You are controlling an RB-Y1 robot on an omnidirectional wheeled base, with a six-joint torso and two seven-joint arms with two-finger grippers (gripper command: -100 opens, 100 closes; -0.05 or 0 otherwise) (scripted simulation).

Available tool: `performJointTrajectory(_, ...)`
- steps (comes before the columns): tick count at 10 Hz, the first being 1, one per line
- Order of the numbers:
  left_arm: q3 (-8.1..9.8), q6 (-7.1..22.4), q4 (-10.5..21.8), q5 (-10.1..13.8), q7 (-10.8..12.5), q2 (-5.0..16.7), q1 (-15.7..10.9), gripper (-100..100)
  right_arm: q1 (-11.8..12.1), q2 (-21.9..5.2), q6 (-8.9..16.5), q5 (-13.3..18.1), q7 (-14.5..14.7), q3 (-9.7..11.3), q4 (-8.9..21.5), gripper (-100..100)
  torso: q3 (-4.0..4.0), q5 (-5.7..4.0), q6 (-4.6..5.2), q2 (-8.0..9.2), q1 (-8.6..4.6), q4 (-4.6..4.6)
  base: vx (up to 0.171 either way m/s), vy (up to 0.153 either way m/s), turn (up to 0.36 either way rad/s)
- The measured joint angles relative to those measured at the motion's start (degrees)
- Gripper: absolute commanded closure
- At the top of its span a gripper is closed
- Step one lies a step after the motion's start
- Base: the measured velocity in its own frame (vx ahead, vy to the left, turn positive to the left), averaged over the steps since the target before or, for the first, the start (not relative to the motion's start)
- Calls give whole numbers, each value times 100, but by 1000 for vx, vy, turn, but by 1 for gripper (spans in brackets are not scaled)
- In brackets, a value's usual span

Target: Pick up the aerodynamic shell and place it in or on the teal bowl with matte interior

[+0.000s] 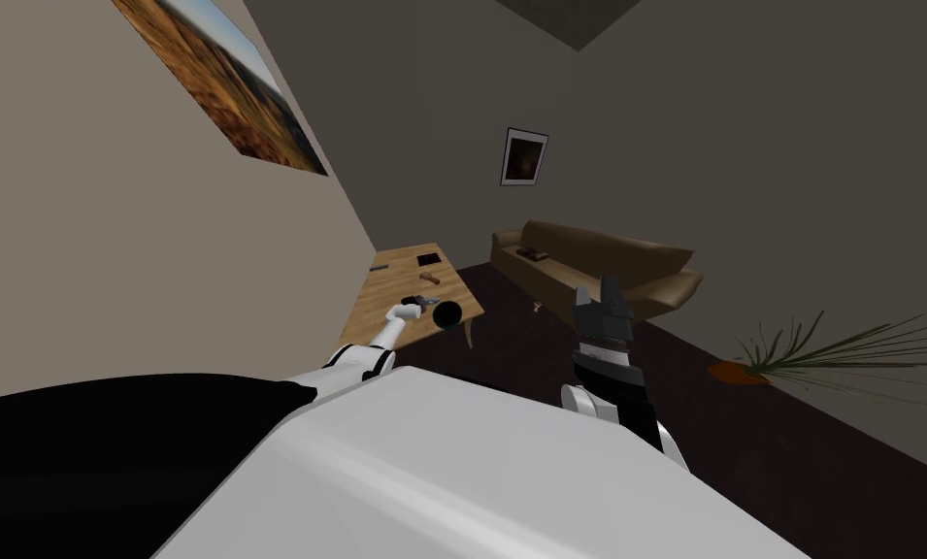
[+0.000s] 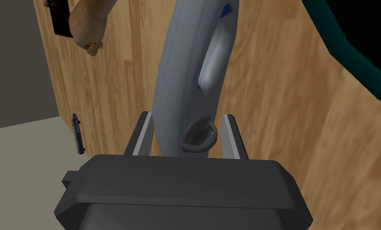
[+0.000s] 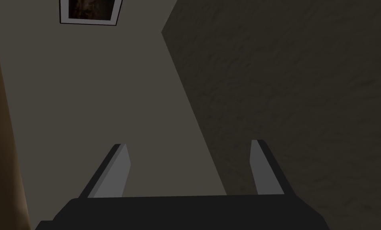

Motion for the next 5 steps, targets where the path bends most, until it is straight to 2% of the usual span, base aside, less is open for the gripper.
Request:
performJointTrajectory(2,-95,219,-74,53,-13,194,-118,100,-1,0,0,0,0,0,0,0,10,-2,-5,24,-11,-2,-167,-15,-1)
performJointTrajectory(5,-189,522,-149,97,-46,398,-209,100,0,0,0,0,0,0,0,0,7,0,-8,18,12,-4,-138,27,10)
